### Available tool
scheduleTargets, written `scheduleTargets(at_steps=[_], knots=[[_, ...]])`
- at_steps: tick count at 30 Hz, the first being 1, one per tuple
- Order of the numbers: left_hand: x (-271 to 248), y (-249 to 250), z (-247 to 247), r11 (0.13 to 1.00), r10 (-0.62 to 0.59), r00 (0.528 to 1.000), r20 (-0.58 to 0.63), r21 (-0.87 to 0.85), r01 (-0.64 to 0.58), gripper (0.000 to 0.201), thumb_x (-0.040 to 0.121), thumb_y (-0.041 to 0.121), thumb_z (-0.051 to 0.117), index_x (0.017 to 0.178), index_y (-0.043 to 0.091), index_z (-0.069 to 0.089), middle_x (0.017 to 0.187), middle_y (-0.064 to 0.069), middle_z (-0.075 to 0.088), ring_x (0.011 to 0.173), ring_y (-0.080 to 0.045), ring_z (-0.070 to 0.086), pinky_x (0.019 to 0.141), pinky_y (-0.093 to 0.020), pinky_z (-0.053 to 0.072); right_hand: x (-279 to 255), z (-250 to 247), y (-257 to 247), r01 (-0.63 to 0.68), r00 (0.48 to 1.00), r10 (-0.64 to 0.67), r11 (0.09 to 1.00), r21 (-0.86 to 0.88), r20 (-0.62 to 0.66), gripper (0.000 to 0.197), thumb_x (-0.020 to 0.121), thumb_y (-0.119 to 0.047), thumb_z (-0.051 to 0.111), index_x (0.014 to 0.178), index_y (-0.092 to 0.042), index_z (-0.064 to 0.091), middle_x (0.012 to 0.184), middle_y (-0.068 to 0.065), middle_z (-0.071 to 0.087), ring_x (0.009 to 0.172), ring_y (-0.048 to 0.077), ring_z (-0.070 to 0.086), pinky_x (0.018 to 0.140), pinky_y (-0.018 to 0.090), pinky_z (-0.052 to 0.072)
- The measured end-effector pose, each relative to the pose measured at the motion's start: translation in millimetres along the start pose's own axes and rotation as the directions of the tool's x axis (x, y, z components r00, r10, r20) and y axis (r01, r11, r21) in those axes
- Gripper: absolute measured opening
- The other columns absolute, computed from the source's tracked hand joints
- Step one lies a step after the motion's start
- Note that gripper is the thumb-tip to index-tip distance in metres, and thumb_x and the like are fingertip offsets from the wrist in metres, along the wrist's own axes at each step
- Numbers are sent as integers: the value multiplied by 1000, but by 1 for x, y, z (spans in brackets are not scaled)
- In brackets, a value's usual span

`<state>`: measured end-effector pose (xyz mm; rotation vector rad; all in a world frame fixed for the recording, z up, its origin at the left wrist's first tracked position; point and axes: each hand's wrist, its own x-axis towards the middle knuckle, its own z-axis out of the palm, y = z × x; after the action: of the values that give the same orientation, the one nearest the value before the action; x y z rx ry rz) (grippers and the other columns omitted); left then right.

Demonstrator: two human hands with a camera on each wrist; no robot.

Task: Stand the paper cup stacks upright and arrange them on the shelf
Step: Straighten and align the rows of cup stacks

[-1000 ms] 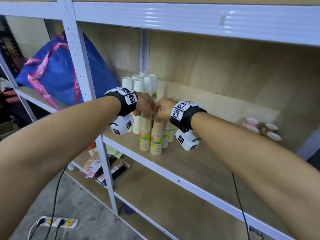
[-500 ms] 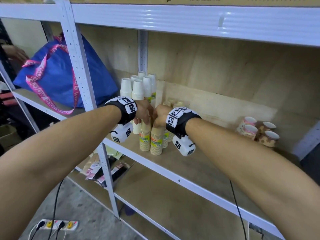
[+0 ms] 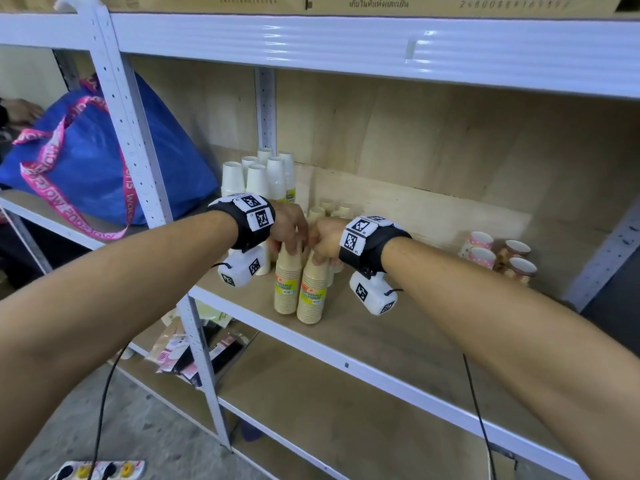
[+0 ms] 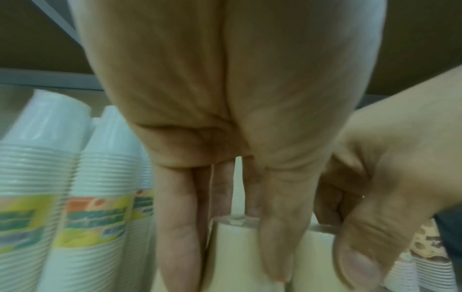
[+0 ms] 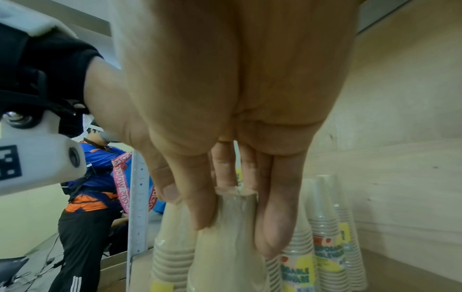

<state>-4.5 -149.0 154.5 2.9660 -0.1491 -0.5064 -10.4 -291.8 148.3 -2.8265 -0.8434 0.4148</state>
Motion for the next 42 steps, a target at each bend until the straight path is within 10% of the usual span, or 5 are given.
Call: scheduleTargets(at_steps=[4, 11, 16, 22, 42], knots=[[12, 24, -10, 997, 76, 997, 26, -22, -76, 38, 81, 15, 75, 118, 22, 66, 106, -1, 67, 77, -19, 73, 68, -29, 60, -7, -12, 29, -83, 996, 83, 996, -15, -26, 34, 84, -17, 71, 115, -4, 63, 73, 3, 61, 67, 20, 60, 79, 35, 55], [46, 70, -27, 979, 194, 978, -78, -43, -198, 22, 76, 17, 78, 91, 29, 69, 96, -7, 70, 76, -24, 70, 70, -32, 59, -29, -38, 94, -216, 970, 216, 976, 11, -115, 32, 82, -12, 72, 113, -6, 66, 97, 6, 62, 79, 21, 60, 63, 28, 51], [78, 104, -36, 963, 251, 935, -250, -29, -267, 29, 79, 17, 77, 105, 25, 70, 103, 0, 64, 80, -15, 63, 63, -25, 51, -34, -52, 141, -312, 930, 311, 950, 26, -193, 33, 80, -9, 73, 112, -5, 67, 96, 5, 62, 75, 19, 59, 54, 20, 42], [126, 138, -41, 951, 271, 908, -319, -57, -304, 36, 81, 14, 75, 116, 18, 67, 112, -2, 61, 95, -20, 59, 77, -25, 47, -19, -64, 190, -400, 862, 396, 915, 56, -316, 40, 81, -15, 70, 120, -8, 64, 120, 14, 64, 110, 30, 62, 86, 33, 49], [232, 163, -35, 949, 291, 899, -328, -22, -315, 34, 83, 12, 67, 116, 13, 62, 116, -9, 60, 100, -29, 61, 74, -32, 52, 56, -59, 274, -401, 860, 409, 911, 92, -304, 32, 75, -13, 58, 106, -19, 59, 107, 5, 62, 96, 25, 61, 82, 33, 54]])
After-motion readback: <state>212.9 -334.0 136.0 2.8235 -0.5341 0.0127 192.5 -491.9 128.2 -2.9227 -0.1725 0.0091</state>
